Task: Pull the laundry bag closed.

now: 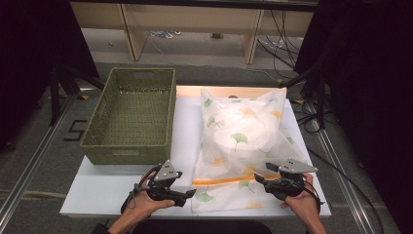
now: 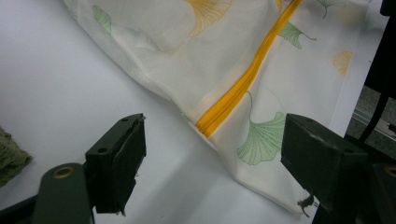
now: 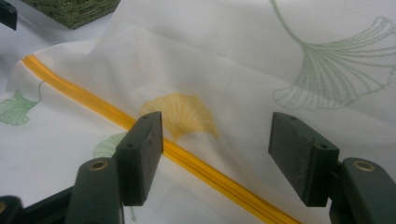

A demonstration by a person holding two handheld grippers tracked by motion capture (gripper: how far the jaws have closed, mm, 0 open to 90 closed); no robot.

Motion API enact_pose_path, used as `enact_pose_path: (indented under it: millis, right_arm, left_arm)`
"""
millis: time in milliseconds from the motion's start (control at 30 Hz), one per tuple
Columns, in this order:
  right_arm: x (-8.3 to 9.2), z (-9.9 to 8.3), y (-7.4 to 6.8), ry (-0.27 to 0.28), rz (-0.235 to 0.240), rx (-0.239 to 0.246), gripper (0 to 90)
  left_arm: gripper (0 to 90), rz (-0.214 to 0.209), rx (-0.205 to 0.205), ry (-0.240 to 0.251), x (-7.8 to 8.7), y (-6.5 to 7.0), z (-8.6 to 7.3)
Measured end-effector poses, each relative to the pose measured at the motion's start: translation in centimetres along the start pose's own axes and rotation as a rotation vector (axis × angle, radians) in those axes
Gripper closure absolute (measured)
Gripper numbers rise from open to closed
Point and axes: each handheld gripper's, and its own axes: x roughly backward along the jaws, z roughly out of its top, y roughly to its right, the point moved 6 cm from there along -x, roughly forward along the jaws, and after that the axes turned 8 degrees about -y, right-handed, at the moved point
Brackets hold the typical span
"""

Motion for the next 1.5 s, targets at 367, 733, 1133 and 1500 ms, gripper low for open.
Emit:
enact_pose_path:
  millis: [367,733,1133,1500]
  right_arm:
    - [-0.4,0.1,-1.9,-0.015,0.029,0.045,34.3]
    - [0.4,-0.2,-4.2,0.011,0.059,0.056,29.9]
    - [0.0,-1.1,-4.7,-0.02,0.079,0.079,29.1]
    - [0.2,-1.1,-4.1,-0.012,0.037,0.063,29.3]
  left_arm:
    - [22.3,0.011,-0.038,-0.018,0.2,0.8,-0.6]
    - [22.1,0.018,-0.033,0.017,1.2,1.7,-0.9]
    - [21.9,0.023,-0.012,0.025,1.1,1.3,-1.0]
    - [22.2,0.029,-0.015,0.017,1.0,0.9,-1.1]
